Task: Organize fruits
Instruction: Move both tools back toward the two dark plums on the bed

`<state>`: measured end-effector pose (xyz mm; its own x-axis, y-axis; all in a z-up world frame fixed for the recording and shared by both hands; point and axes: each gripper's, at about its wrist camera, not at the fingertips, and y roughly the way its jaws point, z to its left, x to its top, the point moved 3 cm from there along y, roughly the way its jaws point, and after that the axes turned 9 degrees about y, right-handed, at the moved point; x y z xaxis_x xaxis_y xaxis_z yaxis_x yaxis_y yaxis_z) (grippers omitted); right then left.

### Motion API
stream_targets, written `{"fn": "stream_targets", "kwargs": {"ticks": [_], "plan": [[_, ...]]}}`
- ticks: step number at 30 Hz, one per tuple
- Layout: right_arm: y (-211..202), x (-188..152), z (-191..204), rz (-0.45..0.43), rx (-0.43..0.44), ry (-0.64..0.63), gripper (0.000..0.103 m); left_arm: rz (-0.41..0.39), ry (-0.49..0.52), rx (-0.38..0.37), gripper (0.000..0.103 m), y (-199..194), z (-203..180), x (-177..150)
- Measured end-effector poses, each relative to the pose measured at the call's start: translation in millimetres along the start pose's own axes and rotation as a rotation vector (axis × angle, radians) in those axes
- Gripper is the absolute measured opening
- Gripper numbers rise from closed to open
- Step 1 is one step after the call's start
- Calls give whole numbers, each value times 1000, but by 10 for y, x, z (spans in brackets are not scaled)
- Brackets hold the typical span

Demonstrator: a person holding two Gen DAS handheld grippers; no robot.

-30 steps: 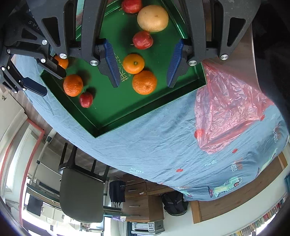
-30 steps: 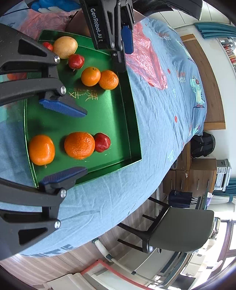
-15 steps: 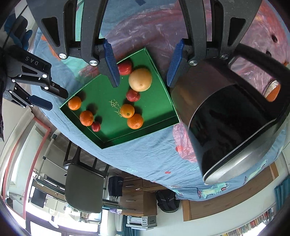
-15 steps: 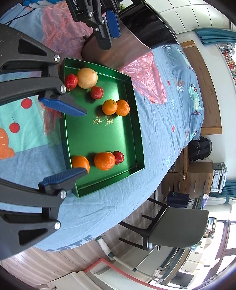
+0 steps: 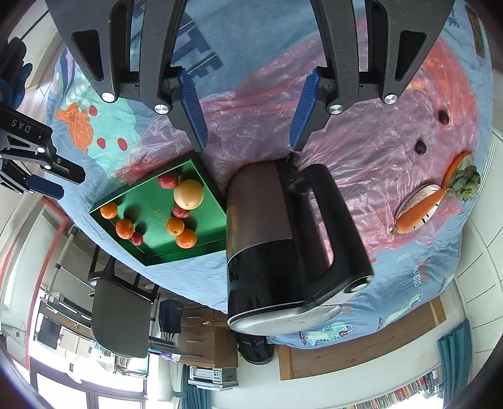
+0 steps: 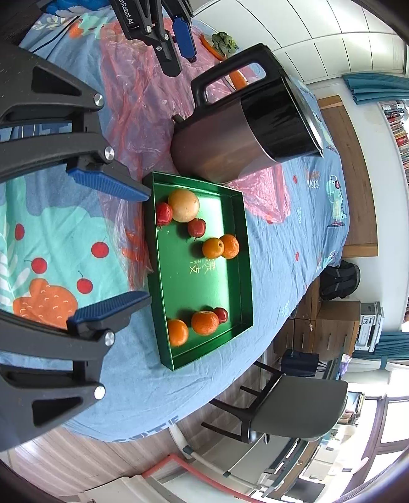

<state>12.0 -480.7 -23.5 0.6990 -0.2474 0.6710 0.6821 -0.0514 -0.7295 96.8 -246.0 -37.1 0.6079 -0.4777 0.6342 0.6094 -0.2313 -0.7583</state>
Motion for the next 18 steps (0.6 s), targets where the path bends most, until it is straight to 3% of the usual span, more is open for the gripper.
{"fn": "stream_targets", "kwargs": {"ticks": [18], "plan": [[-160, -618, 1238, 58, 159, -198, 103, 21, -140, 163, 50, -405, 983, -998]]}}
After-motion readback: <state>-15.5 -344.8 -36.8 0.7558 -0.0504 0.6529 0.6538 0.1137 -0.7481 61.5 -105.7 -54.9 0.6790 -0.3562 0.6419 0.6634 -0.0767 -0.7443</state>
